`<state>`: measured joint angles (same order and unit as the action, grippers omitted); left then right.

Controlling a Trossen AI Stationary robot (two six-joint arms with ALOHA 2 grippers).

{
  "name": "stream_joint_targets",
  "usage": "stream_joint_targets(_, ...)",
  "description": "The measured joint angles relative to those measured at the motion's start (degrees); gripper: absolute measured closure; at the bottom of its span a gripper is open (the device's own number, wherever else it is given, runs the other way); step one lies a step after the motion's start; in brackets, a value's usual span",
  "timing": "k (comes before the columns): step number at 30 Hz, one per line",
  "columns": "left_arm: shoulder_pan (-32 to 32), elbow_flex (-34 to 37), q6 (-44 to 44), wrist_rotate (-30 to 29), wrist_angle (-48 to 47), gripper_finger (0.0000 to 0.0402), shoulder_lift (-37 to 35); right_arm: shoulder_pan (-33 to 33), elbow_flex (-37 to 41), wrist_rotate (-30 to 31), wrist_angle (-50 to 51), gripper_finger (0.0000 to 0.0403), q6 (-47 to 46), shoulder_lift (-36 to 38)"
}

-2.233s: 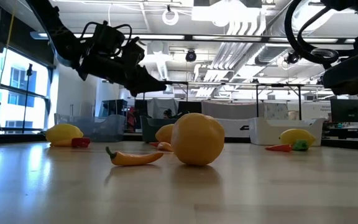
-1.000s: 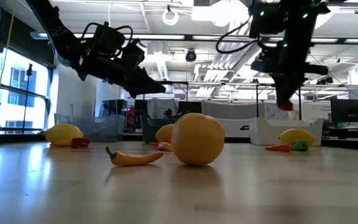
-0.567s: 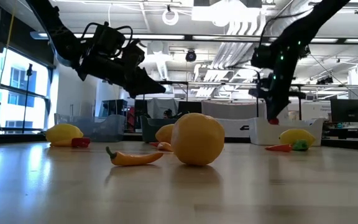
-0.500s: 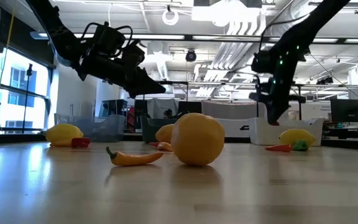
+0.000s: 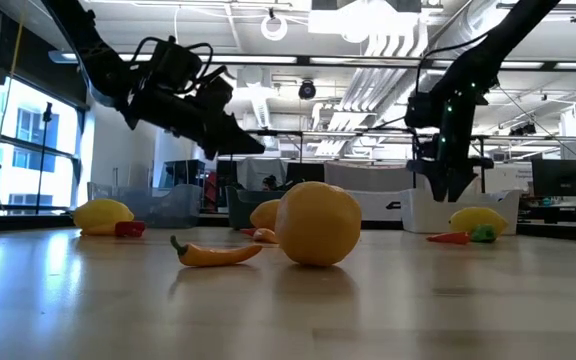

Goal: Sort produce into baskets
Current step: Put the green chili pepper into the white bin

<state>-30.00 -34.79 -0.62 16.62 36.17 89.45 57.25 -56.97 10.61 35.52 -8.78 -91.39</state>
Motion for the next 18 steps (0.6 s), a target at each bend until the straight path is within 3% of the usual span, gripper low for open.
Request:
stream_joint_targets(4,0.0,0.02,-0.01,0.02,-1.1,0.0401,0.0,-1.92,-4.78,0.14,3.61,0.0231,2.14,0.02)
stream_joint_targets(9,-0.02,0.02,-1.63,0.02,-2.17,0.0401,0.0,-9.33,-9.7,-2.13,6.37,0.023,2.59,0.11)
stream_joint_targets(18,-0.02,0.03,-2.65,0.02,-3.03,0.0401,0.0,-27.97,-3.91,-9.06,-7.29,0.0229,-5.82,0.11)
